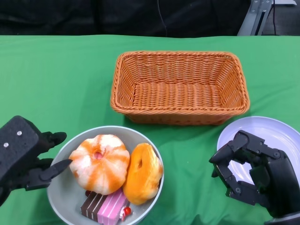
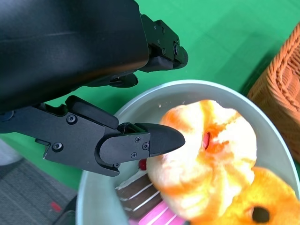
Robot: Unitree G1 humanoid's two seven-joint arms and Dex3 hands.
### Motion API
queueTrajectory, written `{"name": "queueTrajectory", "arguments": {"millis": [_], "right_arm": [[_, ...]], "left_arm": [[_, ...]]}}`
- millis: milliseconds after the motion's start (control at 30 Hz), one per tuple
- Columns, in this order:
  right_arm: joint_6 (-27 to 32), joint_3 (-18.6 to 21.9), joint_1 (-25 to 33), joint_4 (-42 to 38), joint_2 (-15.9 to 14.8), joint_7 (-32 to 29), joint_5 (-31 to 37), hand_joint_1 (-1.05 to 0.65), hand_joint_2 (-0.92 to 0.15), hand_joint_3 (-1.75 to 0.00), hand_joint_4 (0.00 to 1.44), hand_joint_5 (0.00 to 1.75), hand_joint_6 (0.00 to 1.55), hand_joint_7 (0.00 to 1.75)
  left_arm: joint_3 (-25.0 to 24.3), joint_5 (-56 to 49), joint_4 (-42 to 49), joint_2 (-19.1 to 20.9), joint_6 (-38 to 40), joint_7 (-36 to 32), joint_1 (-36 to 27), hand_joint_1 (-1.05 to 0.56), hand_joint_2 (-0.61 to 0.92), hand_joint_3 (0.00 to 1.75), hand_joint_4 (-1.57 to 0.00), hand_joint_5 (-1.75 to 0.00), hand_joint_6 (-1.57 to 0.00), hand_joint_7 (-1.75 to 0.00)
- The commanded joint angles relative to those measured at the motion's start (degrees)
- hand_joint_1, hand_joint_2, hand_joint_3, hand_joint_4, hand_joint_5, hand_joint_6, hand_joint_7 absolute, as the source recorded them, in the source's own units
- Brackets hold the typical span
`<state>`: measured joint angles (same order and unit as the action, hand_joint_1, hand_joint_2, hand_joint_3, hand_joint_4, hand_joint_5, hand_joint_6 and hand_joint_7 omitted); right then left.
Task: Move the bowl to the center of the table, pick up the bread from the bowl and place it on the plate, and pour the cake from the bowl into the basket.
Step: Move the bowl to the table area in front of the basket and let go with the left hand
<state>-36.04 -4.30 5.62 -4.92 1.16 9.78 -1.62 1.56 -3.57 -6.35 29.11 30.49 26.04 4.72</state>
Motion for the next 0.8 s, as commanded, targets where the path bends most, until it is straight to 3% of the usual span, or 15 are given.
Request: {"name": "queueTrajectory", "arguments": {"millis": [33,800], "right_arm": [[0.1,0.2,0.3,1.1,-0.4,-0.3,-0.6,-0.16,-0.63,-0.81,0.79,1.49,0.75,1.22],[0.0,0.1,0.3,1.1,-0.1,-0.7,-0.3,-0.16,-0.63,-0.81,0.79,1.47,0.75,1.21]], "left_arm": [[0.0,0.4,-1.0,2.2,0.9,2.1,-0.8,-0.60,0.92,0.58,-0.24,0.00,-0.16,0.00],[2.5,2.8,-0.3,2.1,1.4,6.5,-0.1,-0.58,0.92,0.61,-0.28,-0.02,-0.18,0.00]]}}
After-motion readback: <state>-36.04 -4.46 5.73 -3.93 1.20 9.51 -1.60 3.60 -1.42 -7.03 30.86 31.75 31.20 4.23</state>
